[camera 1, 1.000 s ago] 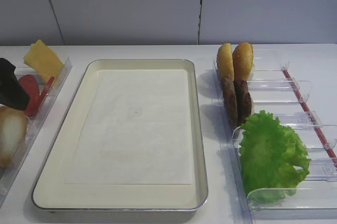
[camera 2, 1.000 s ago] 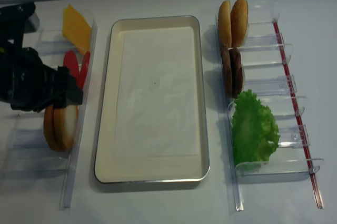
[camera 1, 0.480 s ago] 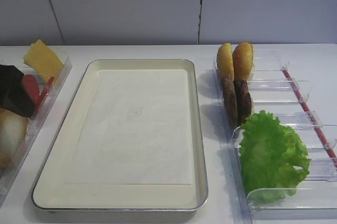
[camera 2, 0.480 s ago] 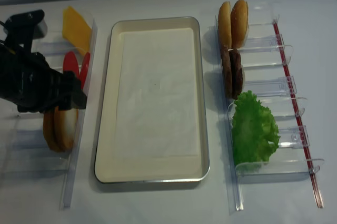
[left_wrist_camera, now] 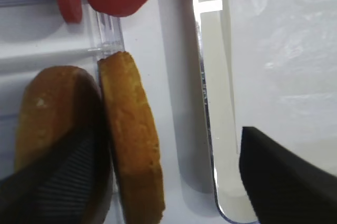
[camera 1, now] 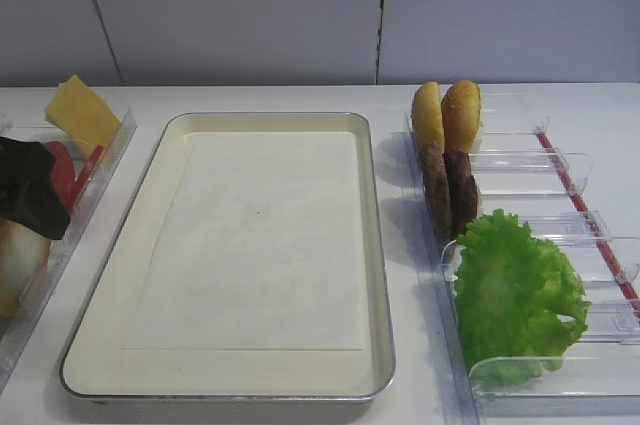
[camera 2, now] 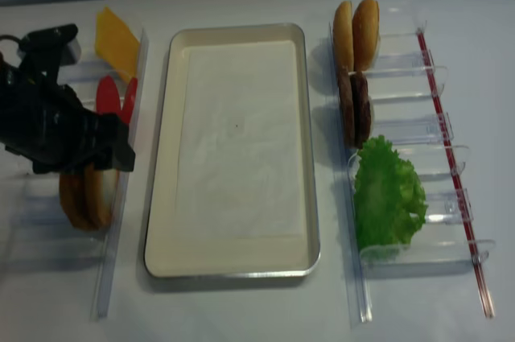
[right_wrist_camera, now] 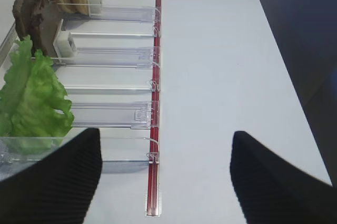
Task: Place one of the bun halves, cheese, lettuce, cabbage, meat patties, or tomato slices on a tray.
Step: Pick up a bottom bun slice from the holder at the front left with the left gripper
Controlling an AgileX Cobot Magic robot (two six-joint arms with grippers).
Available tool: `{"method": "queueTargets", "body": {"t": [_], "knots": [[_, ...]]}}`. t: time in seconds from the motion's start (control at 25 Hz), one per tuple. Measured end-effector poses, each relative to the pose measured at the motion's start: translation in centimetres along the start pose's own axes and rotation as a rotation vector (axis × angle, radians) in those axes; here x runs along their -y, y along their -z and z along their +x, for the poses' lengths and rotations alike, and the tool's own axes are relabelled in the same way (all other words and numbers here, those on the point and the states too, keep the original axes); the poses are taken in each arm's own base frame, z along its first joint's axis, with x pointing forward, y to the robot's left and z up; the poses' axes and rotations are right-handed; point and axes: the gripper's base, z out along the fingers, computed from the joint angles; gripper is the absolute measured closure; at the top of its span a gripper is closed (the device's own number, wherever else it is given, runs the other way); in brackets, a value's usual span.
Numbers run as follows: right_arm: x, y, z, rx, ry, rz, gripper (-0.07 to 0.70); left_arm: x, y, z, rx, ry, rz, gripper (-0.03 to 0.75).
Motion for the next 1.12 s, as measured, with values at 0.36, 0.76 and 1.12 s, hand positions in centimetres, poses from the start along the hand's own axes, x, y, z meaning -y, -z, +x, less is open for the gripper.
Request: {"method": "queueTargets", "body": {"t": [0.36,0.76,1.12], "knots": [[0.0,0.0,0.0,0.0,0.0,0.0,0.087,-0.26,-0.24,-0.08,-0.013,-0.003,-0.022,0.381],[0.0,0.0,0.0,0.0,0.0,0.0,0.087,-0.51,-0.22,-0.06,-0.015,-0.016,-0.048,0.572],[0.0,0.0,0.0,0.0,0.002,0.0,0.087,-0.49,-0.22,-0.07,-0.013,-0.009,-0.041,0.572]]}}
